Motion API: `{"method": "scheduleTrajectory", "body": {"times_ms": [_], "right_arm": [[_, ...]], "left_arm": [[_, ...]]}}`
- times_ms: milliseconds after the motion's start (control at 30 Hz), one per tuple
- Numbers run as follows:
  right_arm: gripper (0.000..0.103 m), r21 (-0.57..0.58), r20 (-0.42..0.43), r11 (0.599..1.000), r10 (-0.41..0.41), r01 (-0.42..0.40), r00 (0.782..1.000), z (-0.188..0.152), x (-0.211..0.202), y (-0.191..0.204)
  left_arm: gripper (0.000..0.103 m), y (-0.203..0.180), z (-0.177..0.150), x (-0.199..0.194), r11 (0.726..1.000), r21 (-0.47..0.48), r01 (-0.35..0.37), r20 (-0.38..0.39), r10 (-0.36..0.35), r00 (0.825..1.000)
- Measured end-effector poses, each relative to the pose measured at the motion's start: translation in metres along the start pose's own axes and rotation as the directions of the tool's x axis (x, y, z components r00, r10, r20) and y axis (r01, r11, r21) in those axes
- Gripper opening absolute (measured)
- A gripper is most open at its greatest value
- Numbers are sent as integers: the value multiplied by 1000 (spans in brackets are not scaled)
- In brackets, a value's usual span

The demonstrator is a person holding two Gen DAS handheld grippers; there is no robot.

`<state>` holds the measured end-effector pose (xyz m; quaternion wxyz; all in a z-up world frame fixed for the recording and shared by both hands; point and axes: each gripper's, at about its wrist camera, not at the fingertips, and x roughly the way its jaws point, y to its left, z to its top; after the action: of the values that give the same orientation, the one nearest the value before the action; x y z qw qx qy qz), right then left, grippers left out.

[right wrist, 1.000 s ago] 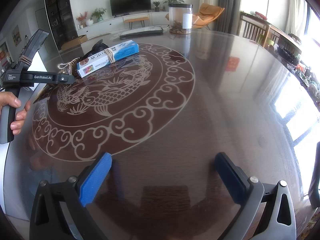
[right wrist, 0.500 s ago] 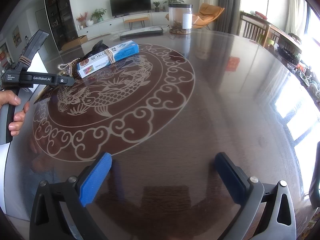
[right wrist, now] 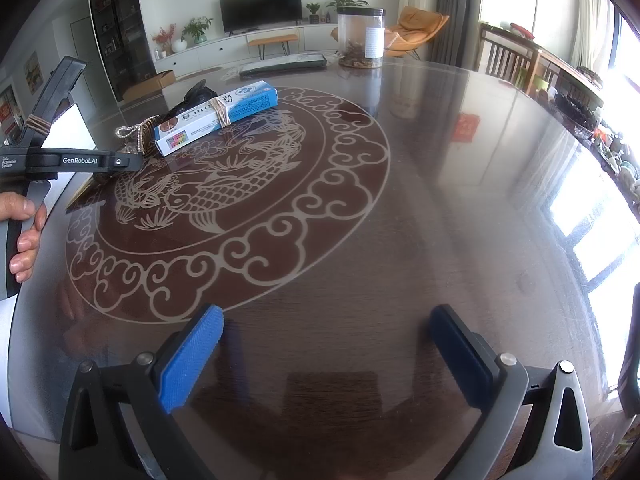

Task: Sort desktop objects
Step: 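Lift the silver tube with the left gripper, then hold the tube in the left gripper while the right tool moves toward the pearl hair clip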

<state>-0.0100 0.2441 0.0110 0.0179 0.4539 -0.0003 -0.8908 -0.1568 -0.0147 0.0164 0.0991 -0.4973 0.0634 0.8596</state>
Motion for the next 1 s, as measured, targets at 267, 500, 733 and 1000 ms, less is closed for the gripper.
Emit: {"method": "scheduleTrajectory", "body": {"times_ms": [267,500,733,1000], "right_arm": [[103,0,0,1000,0,0,1000,0,0,0],[103,0,0,1000,0,0,1000,0,0,0],[103,-1,-1,1000,-2,2,1000,-1,0,0],[103,-4,-2,1000,-5,5,1000,-1,1,0]], "left_arm": [[20,-5,-46,-29,988,-152,-17,62,27,998],[21,-6,-87,-53,967,-254,15,44,-3,999],[72,-26,-114,-72,988,-155,-29,61,39,997],[29,-33,-138,-79,994,-99,-48,105,59,993]]}}
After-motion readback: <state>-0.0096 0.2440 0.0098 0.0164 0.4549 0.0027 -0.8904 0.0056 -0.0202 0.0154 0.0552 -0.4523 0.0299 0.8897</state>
